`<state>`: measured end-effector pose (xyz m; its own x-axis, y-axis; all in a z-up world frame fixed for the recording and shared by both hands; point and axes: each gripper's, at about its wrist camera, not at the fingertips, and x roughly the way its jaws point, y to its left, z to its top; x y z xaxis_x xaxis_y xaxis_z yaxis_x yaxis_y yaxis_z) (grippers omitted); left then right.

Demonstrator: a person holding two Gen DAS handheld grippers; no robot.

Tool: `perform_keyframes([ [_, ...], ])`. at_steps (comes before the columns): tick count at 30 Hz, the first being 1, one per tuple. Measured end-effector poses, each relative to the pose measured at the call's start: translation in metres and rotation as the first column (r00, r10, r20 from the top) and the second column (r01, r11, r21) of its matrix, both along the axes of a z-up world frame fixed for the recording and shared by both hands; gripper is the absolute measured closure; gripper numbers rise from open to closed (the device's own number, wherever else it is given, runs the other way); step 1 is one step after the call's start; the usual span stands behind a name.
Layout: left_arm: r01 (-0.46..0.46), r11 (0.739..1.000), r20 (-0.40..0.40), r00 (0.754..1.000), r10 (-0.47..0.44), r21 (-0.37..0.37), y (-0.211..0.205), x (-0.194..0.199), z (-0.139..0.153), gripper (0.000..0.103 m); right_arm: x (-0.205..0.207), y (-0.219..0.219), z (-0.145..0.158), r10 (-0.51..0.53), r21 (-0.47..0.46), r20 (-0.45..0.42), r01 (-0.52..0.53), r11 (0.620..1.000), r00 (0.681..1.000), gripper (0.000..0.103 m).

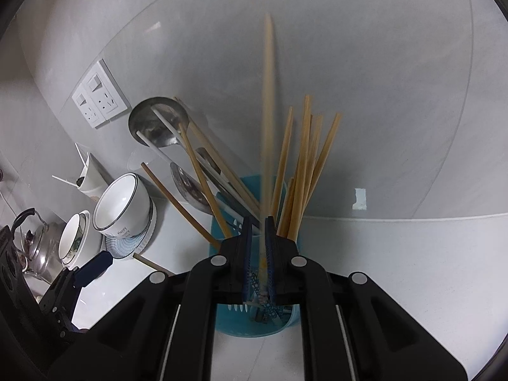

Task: Organize utensils

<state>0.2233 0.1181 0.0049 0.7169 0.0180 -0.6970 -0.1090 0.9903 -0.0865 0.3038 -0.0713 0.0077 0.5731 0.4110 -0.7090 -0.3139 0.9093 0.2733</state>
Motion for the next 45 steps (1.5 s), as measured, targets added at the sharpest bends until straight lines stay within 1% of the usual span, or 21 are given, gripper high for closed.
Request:
perform_keyframes([
  [2,-0.003,1.0,-0.003,1.0,0.003,-0.001,0.001,0.002,-0.003,0.006,-0.002,0.001,0.001,0.006,-0.02,0.012,-0.006,1.0,1.0,0.075],
  [3,-0.001,1.0,-0.002,1.0,0.001,-0.006,0.002,0.002,-0.004,0.006,-0.005,0.001,0.003,0.006,-0.03,0.024,-0.005,1.0,1.0,0.065],
  [4,0.002,1.0,-0.001,1.0,-0.002,-0.008,0.002,0.002,-0.003,0.006,-0.009,0.0,0.005,0.005,-0.039,0.043,-0.003,0.999,0.999,0.06],
  [5,0.002,1.0,0.002,1.0,-0.002,-0.006,0.001,0.001,-0.002,0.006,-0.012,-0.002,0.007,0.002,-0.049,0.056,0.0,0.999,0.998,0.056],
  [7,0.001,1.0,0.003,1.0,-0.001,-0.002,0.001,-0.002,0.001,0.006,-0.02,-0.006,0.012,0.004,-0.057,0.077,0.0,0.998,0.997,0.044],
  [8,-0.002,1.0,0.001,1.0,0.002,0.001,0.0,-0.004,0.003,0.006,-0.026,-0.01,0.015,0.003,-0.055,0.09,0.002,0.998,0.996,0.04],
  [10,0.004,1.0,0.005,1.0,-0.004,0.001,-0.002,-0.012,0.01,0.006,-0.035,-0.017,0.019,-0.005,-0.058,0.101,0.011,0.998,0.995,0.028],
  [11,0.006,1.0,0.007,1.0,-0.006,0.003,-0.003,-0.015,0.012,0.006,-0.042,-0.022,0.021,-0.008,-0.055,0.108,0.014,0.998,0.994,0.026],
  [13,0.003,1.0,0.007,1.0,-0.003,0.008,-0.005,-0.024,0.018,0.006,-0.051,-0.027,0.025,-0.008,-0.063,0.115,0.015,0.998,0.993,0.016],
  [16,0.0,1.0,-0.005,1.0,0.0,0.0,-0.007,-0.037,0.025,0.006,-0.068,-0.036,0.03,-0.009,-0.099,0.134,0.022,0.995,0.991,0.008],
  [19,-0.001,1.0,-0.021,1.0,0.0,-0.013,-0.009,-0.048,0.029,0.006,-0.083,-0.045,0.032,-0.013,-0.133,0.146,0.033,0.991,0.989,0.008],
  [22,-0.005,1.0,-0.03,1.0,0.004,-0.012,-0.012,-0.061,0.032,0.006,-0.097,-0.052,0.032,-0.027,-0.146,0.144,0.049,0.988,0.989,0.008],
  [30,-0.01,1.0,-0.07,0.998,0.008,-0.028,-0.02,-0.087,0.026,0.006,-0.128,-0.068,0.032,-0.05,-0.176,0.136,0.074,0.982,0.989,0.008],
  [36,-0.002,1.0,-0.073,0.997,0.0,-0.022,-0.026,-0.092,0.025,0.006,-0.133,-0.073,0.03,-0.055,-0.181,0.124,0.077,0.98,0.991,0.008],
  [45,0.009,1.0,-0.075,0.997,-0.01,-0.021,-0.029,-0.087,0.024,0.006,-0.13,-0.075,0.03,-0.063,-0.182,0.121,0.085,0.98,0.991,0.008],
])
